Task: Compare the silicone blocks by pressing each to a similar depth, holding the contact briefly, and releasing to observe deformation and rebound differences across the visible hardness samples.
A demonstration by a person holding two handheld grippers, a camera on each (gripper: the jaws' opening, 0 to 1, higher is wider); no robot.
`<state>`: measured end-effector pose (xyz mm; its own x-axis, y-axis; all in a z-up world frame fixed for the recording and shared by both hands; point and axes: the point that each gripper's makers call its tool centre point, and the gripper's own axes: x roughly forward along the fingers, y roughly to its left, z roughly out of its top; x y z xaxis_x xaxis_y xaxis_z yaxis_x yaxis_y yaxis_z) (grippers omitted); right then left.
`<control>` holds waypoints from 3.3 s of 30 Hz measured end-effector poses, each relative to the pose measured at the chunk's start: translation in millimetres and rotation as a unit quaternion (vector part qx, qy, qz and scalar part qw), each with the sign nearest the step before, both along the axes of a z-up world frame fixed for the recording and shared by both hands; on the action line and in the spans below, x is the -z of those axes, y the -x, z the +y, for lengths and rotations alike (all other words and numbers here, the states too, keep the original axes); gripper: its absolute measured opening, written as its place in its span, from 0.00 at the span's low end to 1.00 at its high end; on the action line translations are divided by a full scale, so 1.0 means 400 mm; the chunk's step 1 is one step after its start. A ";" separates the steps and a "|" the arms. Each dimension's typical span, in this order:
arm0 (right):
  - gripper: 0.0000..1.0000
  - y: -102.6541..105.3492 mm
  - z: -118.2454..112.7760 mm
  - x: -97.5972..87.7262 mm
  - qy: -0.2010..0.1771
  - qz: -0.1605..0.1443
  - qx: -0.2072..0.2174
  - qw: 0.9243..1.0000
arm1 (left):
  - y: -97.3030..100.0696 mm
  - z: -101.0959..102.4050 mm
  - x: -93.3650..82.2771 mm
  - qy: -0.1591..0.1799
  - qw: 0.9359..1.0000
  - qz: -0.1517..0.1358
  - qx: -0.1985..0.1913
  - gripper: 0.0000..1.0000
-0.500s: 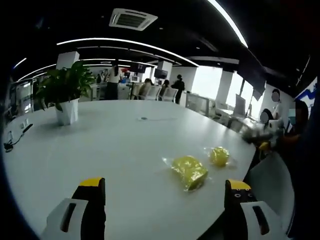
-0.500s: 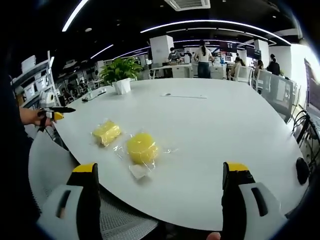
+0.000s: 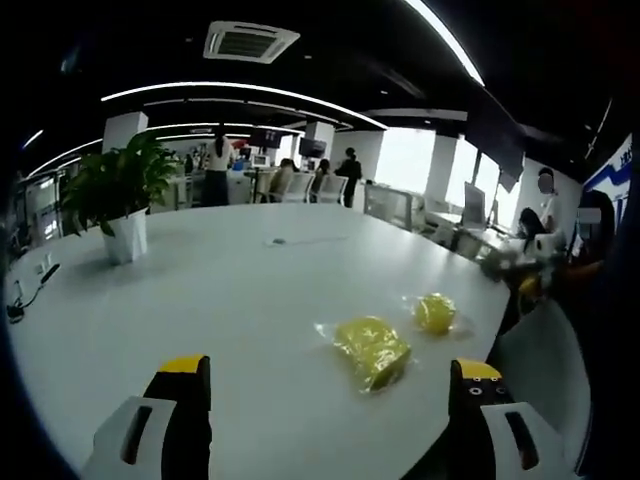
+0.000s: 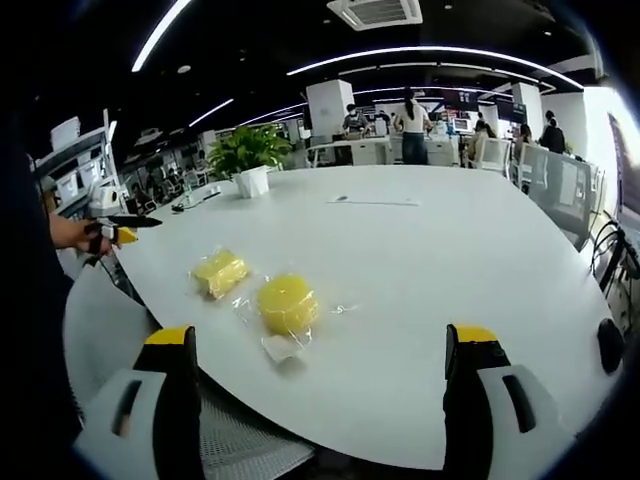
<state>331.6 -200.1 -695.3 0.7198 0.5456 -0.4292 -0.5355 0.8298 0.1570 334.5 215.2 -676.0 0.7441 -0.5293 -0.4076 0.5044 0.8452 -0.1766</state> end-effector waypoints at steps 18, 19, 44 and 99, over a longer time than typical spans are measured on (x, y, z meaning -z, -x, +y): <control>0.97 0.009 0.022 0.019 0.020 0.014 -0.017 1.000 | 0.017 0.014 0.006 -0.006 1.000 -0.001 -0.003 1.00; 0.97 0.008 0.024 0.017 0.017 0.015 -0.017 1.000 | 0.019 0.012 0.012 -0.006 1.000 0.001 -0.002 1.00; 0.97 -0.001 0.013 0.023 0.008 0.017 -0.010 1.000 | -0.006 -0.014 0.008 0.031 0.999 0.029 -0.019 1.00; 0.97 0.004 0.041 0.060 0.031 0.039 -0.022 0.999 | -0.128 -0.271 0.299 0.046 0.950 0.305 0.051 0.19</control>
<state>330.1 -183.6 -719.5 0.6590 0.5469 -0.5164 -0.5602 0.8150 0.1482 385.7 106.9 -795.7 0.3264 -0.6405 -0.6951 0.3636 0.7639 -0.5332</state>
